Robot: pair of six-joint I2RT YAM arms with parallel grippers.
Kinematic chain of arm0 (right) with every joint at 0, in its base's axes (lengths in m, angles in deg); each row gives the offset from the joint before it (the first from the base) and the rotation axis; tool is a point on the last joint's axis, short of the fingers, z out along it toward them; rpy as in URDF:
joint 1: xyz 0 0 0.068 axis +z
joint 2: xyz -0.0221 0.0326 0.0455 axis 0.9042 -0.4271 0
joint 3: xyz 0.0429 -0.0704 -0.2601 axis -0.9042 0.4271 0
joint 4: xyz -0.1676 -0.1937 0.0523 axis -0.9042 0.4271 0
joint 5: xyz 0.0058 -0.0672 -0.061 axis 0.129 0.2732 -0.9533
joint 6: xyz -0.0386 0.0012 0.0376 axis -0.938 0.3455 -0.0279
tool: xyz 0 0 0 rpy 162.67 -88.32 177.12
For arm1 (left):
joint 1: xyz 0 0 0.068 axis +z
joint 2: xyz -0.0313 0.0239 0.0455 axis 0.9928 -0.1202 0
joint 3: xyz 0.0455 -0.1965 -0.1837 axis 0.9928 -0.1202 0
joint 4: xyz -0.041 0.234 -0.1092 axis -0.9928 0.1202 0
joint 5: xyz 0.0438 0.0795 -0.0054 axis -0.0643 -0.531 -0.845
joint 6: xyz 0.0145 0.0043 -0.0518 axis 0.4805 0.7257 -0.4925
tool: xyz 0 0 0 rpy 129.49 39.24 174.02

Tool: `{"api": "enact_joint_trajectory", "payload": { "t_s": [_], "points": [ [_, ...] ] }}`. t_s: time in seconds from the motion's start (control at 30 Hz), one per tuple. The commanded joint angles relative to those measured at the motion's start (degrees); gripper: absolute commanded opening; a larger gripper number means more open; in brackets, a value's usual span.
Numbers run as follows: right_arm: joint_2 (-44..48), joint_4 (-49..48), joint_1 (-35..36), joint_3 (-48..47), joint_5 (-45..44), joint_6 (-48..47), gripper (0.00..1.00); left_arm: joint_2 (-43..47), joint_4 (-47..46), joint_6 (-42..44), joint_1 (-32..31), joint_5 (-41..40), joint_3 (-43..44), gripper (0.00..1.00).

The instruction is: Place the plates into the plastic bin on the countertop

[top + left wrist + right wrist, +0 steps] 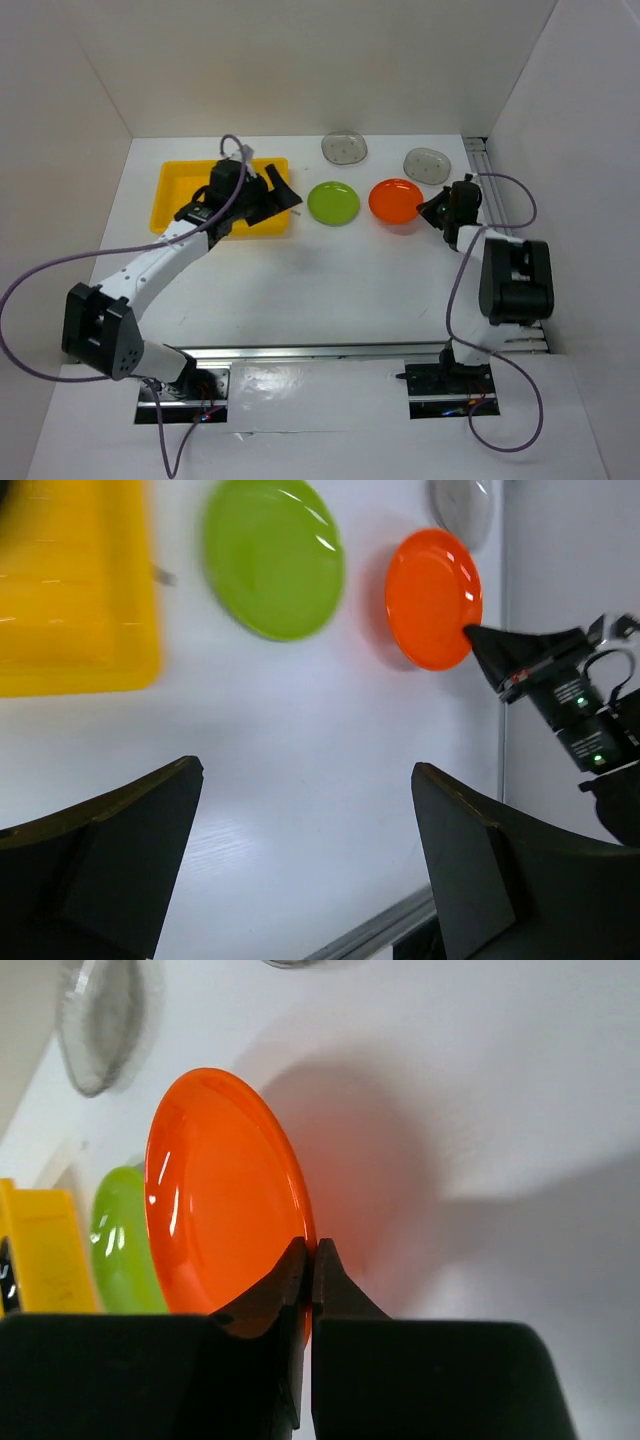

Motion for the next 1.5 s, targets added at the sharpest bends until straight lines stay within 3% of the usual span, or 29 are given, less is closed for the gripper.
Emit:
{"api": "enact_joint_trajectory", "payload": {
  "t_s": [0.0,0.03,0.17,0.4,0.63,0.77,0.8,0.83,0.87,0.9,0.93,1.0,1.03,1.17,1.3,1.47],
  "points": [
    [15.9,1.8,1.4,5.0,-6.4,-1.5,0.0,-6.0,-6.8,5.0,-4.8,4.6,5.6,0.99],
    [21.5,2.6,2.8,6.1,-6.4,-2.8,0.0,-8.0,-7.9,6.5,-7.0,5.3,7.0,0.99],
    [29.4,5.1,2.8,9.8,1.5,-4.0,0.0,-17.9,-7.9,8.1,-10.1,7.6,14.9,0.99],
    [33.9,2.7,2.8,14.4,16.0,-3.2,0.0,-26.8,-11.3,6.8,-11.1,13.1,20.7,0.99],
    [33.9,-3.8,1.5,16.1,23.8,1.2,0.0,-29.0,-17.5,3.7,-11.1,17.0,19.6,0.98],
    [32.7,-10.1,1.5,16.7,28.5,5.0,0.0,-30.3,-16.7,3.7,-12.4,15.9,19.6,0.68],
    [32.0,-11.6,2.0,17.2,29.1,6.1,0.0,-30.9,-17.3,3.7,-12.4,16.4,19.6,0.4],
    [32.0,-11.6,2.0,17.2,29.1,6.1,0.0,-30.9,-17.3,3.7,-12.4,16.4,19.6,0.4],
    [31.1,-12.5,2.7,17.2,29.1,6.1,0.0,-30.9,-17.3,3.1,-12.4,16.4,19.6,0.29],
    [30.2,-12.5,3.2,17.2,29.1,6.1,0.02,-30.9,-17.3,3.1,-12.4,16.4,19.6,0.05],
    [29.7,-12.5,3.7,16.7,27.7,5.6,0.21,-30.9,-16.3,3.1,-12.4,15.9,19.6,0.0],
    [27.9,-10.6,5.7,15.8,24.6,1.8,0.94,-28.4,-14.6,3.7,-11.8,13.5,19.6,0.0],
    [27.0,-6.4,6.7,13.3,19.5,-0.1,1.0,-27.4,-10.8,4.3,-11.1,8.6,19.6,0.0],
    [17.5,-3.9,8.6,6.8,15.7,-3.7,1.0,-21.8,0.7,6.6,-6.9,-5.5,21.8,0.0],
    [6.7,-0.9,11.7,-1.2,12.0,-5.9,1.0,-17.8,2.3,6.5,7.3,-3.0,18.0,0.0],
    [-4.9,-1.5,13.7,-7.6,11.4,-5.9,1.0,-16.7,-0.4,5.9,18.5,2.8,12.1,0.0]
  ]
}}
